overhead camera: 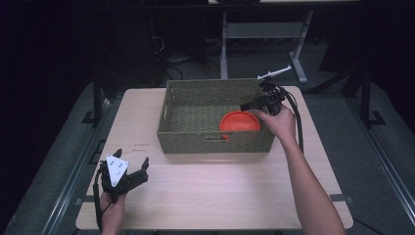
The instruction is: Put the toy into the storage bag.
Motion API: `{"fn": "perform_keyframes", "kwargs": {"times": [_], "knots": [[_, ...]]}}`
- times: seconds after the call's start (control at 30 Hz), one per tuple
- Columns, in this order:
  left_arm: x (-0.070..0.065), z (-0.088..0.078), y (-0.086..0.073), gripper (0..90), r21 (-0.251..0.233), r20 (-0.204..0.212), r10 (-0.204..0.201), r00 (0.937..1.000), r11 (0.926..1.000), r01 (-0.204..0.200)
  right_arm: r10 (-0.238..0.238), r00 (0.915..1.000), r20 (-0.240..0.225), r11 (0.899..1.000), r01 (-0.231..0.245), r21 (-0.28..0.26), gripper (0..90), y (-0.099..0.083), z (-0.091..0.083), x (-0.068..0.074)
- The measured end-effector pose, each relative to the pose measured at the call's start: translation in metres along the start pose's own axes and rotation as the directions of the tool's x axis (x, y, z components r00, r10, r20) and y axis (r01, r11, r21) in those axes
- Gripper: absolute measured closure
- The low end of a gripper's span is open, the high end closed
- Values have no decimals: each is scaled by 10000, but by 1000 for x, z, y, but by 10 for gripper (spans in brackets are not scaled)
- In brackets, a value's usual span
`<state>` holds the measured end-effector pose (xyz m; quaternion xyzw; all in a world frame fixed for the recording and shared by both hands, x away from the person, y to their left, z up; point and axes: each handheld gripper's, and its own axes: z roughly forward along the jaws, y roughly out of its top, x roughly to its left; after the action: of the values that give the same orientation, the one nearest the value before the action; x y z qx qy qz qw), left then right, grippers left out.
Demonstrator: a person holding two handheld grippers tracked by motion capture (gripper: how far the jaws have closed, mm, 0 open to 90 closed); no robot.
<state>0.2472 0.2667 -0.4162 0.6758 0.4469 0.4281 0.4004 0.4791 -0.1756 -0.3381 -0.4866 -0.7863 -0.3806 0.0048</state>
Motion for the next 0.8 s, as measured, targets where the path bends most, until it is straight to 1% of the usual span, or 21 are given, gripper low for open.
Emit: {"fn": "perform_keyframes", "kwargs": {"times": [0.1,0.23,0.5,0.6,0.67,0.73,0.77,0.8], "knots": [[0,0,0,127,3,2,18,10000,10000,-18,95,10000,17,9999,-96,87,409,0,3,-1],[0,0,0,127,-4,-7,5,10000,10000,-5,81,10000,-7,9999,-81,131,390,0,4,-2],[0,-1,0,127,-20,-21,10,10000,10000,-10,30,9999,-115,9999,-28,161,373,0,5,0],[0,-1,0,127,8,1,20,10000,10000,-20,-48,9997,-225,10000,49,42,371,-3,4,1],[-1,-1,0,127,-5,8,22,10000,10000,-22,-31,9995,-329,10000,33,33,349,-5,3,1],[-1,-2,0,127,-30,16,50,10000,10000,-50,30,9991,-428,10000,-30,2,337,-8,0,1],[-1,-1,0,127,-32,27,69,10000,10000,-69,-47,9990,-439,10000,44,-59,336,-9,-1,1],[-1,-1,0,127,-23,25,90,10000,10000,-90,-20,9989,-477,9999,14,-109,334,-9,-3,1]]}}
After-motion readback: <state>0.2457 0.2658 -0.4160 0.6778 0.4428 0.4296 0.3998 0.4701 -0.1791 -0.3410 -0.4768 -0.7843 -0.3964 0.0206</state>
